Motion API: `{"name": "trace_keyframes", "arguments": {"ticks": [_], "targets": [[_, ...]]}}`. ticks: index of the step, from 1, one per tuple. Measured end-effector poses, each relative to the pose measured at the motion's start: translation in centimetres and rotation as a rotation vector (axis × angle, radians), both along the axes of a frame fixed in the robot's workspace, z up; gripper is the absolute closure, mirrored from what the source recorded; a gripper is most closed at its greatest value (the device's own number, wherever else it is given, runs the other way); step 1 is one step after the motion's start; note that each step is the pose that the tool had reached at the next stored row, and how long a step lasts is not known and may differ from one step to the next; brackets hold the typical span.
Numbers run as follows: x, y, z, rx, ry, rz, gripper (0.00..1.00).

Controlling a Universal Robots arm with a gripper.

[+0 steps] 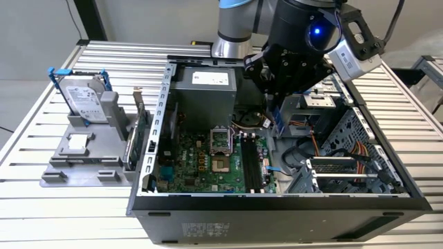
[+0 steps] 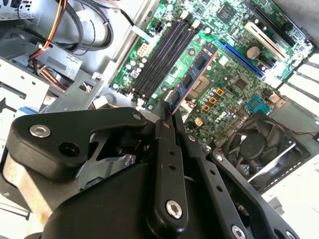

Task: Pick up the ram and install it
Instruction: 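Insert the ram into the slot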

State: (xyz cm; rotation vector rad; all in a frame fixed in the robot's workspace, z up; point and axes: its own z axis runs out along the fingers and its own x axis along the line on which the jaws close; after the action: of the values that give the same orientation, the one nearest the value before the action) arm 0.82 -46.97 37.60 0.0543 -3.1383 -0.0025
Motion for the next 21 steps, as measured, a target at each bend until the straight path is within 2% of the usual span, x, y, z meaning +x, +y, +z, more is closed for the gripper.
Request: {"name": "trace_keyframes", "arguments": {"ticks": [21], "targets": [[0.00,0.03,-0.85,-0.0031,0.0000,0.000,1.00]]}}
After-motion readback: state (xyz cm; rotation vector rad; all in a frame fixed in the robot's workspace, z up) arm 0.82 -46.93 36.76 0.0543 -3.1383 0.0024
